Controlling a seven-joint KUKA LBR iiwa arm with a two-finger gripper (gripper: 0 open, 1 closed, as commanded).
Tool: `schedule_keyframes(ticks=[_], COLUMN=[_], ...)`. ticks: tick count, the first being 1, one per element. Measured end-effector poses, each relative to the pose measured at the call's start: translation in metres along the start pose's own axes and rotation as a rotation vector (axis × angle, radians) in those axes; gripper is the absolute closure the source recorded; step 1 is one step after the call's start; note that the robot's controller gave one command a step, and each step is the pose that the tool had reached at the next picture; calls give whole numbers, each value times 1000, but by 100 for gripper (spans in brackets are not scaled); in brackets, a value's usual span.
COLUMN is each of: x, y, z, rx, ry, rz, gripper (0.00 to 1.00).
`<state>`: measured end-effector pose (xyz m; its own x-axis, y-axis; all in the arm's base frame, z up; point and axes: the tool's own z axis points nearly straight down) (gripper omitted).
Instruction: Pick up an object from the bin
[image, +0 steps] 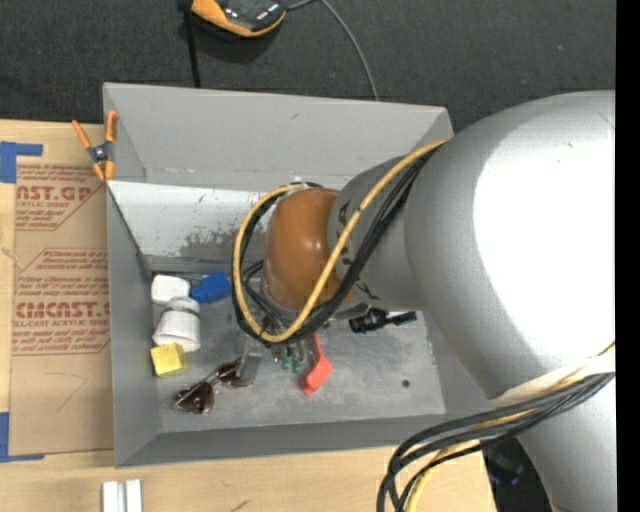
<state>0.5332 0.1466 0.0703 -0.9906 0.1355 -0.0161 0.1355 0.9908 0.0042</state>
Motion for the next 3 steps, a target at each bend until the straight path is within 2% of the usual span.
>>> schedule_keyframes(ticks=[3], x=[-9], y=[-1], z=[-1], rx=[0], ry=[-1], rz=[3], gripper=[100])
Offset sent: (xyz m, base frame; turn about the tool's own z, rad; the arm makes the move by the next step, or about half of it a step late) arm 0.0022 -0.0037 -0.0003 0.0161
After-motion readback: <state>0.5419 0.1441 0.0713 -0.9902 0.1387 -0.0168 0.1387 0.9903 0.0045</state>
